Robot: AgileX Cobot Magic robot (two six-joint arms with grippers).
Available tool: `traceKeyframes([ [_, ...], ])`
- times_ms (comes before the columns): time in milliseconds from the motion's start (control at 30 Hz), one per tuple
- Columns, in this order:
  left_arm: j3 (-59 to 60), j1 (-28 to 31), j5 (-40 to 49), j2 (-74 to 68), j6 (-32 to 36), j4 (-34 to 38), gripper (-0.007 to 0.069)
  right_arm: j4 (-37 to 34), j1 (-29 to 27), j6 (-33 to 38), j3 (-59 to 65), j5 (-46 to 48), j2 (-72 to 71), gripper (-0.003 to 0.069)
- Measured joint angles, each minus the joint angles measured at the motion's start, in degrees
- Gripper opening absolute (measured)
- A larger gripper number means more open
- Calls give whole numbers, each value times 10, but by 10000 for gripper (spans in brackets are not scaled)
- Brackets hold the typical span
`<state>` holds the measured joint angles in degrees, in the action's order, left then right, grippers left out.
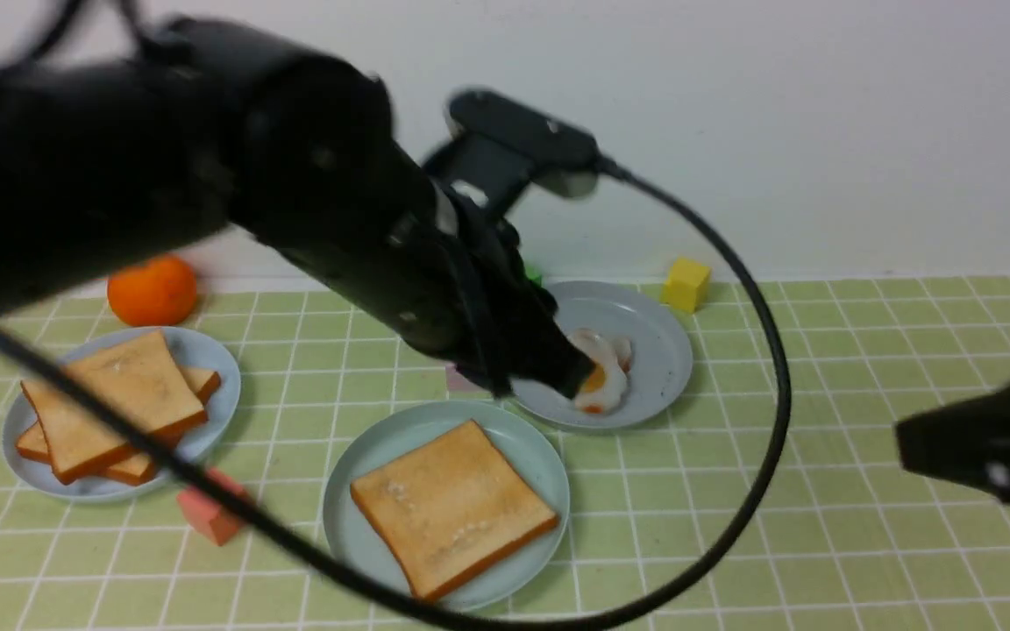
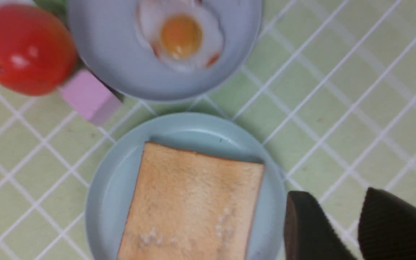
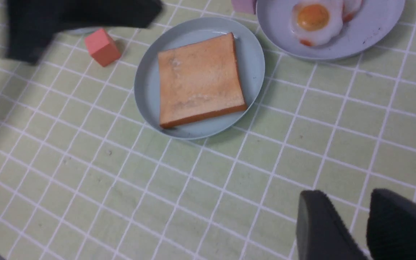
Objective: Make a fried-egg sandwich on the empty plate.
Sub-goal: Use the right arm to grab a fried egg
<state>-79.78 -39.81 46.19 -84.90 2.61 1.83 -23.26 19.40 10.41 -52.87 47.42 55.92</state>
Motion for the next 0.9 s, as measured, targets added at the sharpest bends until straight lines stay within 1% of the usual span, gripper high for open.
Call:
traceKeyframes([
  [33,5,0,3,26,-5,-1,125,-4,0,0,-3,-15,32,246],
  [67,16,0,4,73,-12,-2,57,-6,0,0,-10,-29,72,255],
  [100,29,0,5,106,-16,-2,12,-8,0,0,-19,-36,104,260],
  [133,42,0,5,126,-19,-2,-7,-10,0,0,-28,-40,130,262],
  [167,50,0,5,140,-21,-2,-13,-11,0,0,-33,-41,137,263],
  [233,109,0,5,225,-40,-2,-13,-14,0,1,-70,-43,221,267],
  [333,181,0,-2,315,-55,-2,-13,-15,0,1,-109,-47,289,266],
  [500,313,0,-62,462,-76,-2,-13,-27,0,-6,-186,-59,398,266],
  [633,395,0,-128,570,-97,-4,-13,-37,0,-46,-247,-60,478,283],
  [733,417,0,-152,600,-103,-4,-13,-41,-4,-65,-281,-60,526,311],
  [767,422,0,-159,607,-104,-4,-13,-43,-9,-73,-300,-60,549,330],
  [800,423,0,-160,608,-104,-4,-13,-43,-9,-74,-303,-60,549,330],
  [833,426,0,-165,610,-105,-4,-13,-49,-21,-85,-328,-61,582,359],
  [900,427,0,-166,610,-105,-3,-13,-59,-29,-88,-345,-61,602,374],
])
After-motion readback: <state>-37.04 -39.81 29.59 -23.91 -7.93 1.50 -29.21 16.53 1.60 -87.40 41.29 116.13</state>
